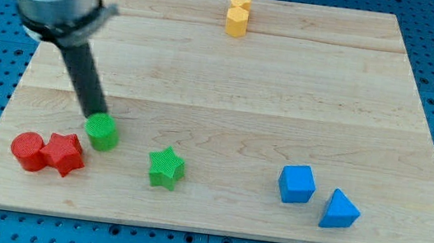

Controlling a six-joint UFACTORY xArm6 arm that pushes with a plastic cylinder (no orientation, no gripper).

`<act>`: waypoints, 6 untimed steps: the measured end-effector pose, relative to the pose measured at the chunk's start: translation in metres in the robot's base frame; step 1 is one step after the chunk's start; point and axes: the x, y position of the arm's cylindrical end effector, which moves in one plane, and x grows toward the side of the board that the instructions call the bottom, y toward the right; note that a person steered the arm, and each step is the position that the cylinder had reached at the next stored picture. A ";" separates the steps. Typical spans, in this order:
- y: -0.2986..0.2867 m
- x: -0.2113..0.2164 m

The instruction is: Slightly push the red blocks left side of the board

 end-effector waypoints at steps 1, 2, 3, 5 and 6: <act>0.022 0.027; -0.002 0.010; -0.011 0.026; -0.006 0.068; -0.021 0.070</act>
